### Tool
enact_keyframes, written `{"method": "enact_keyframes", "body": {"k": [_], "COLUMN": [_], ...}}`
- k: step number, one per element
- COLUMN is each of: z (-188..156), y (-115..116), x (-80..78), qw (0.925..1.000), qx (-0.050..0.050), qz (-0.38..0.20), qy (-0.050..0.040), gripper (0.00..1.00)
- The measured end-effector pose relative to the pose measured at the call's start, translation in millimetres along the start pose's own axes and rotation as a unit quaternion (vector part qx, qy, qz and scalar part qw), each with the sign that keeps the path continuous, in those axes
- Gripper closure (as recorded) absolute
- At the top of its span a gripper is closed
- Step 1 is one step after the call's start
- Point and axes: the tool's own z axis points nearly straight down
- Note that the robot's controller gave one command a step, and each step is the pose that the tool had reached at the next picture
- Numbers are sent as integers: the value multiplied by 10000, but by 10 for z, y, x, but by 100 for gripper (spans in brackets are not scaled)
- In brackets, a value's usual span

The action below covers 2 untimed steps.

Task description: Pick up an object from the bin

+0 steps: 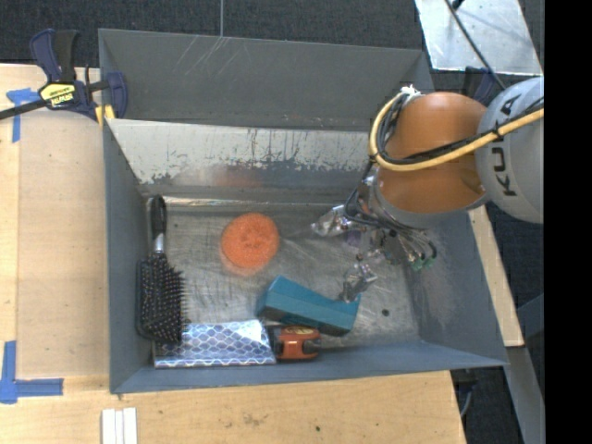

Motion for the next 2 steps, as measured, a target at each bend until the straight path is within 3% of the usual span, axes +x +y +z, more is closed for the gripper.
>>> {"method": "enact_keyframes", "body": {"k": [1, 2], "z": [190, 429], "y": [202, 598], "x": [102, 252], "qw": [9967, 9812], "qx": [16, 24], "qz": [-809, -1930], "qy": [-17, -28], "gripper": [0, 0]}}
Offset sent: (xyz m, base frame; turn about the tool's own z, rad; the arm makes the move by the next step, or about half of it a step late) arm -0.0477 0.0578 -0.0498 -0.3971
